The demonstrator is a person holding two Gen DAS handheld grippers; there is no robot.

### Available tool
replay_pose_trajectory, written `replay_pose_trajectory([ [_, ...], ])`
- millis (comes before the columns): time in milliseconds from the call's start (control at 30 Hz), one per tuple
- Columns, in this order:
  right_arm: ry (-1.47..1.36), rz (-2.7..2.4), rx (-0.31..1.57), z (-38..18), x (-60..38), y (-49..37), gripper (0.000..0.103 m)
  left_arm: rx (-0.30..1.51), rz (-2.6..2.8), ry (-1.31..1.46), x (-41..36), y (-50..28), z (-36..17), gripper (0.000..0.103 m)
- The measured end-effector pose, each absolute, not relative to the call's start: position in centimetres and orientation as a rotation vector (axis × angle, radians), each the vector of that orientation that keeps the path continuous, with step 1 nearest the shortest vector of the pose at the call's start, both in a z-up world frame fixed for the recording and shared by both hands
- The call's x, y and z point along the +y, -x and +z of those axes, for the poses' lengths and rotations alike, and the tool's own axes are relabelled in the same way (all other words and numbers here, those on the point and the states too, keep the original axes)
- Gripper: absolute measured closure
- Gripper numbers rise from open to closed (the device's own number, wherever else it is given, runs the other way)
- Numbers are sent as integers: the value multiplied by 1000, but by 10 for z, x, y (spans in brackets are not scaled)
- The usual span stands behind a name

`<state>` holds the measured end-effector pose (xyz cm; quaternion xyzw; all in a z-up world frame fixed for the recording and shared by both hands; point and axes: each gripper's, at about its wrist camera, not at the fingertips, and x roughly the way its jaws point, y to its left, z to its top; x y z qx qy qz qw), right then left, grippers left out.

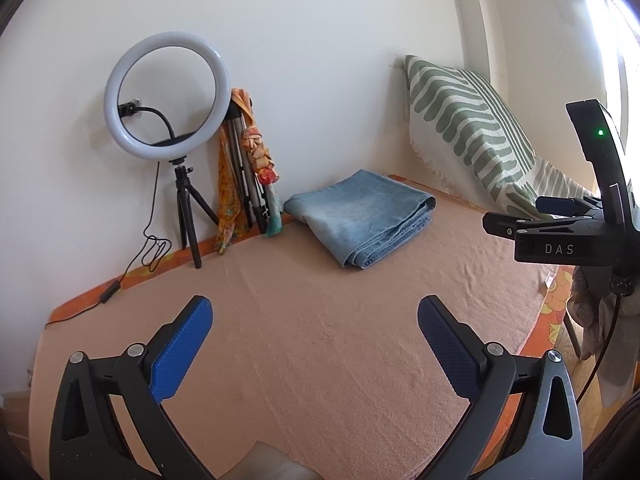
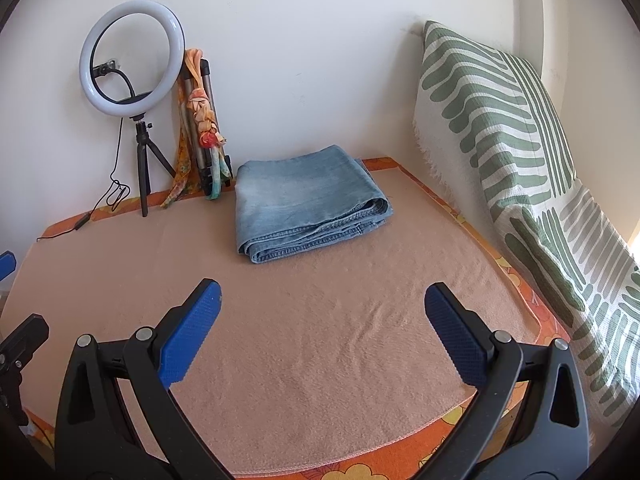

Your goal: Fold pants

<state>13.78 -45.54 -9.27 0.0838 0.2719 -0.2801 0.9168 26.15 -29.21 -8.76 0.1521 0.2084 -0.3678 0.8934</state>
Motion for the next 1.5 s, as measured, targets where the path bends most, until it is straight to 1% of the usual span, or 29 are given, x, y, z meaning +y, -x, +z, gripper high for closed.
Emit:
replay_pose_trajectory([
  [1500,-185,-564,550,-88,-435,-147,0,427,-733,-281,-284,-263,-81,1],
])
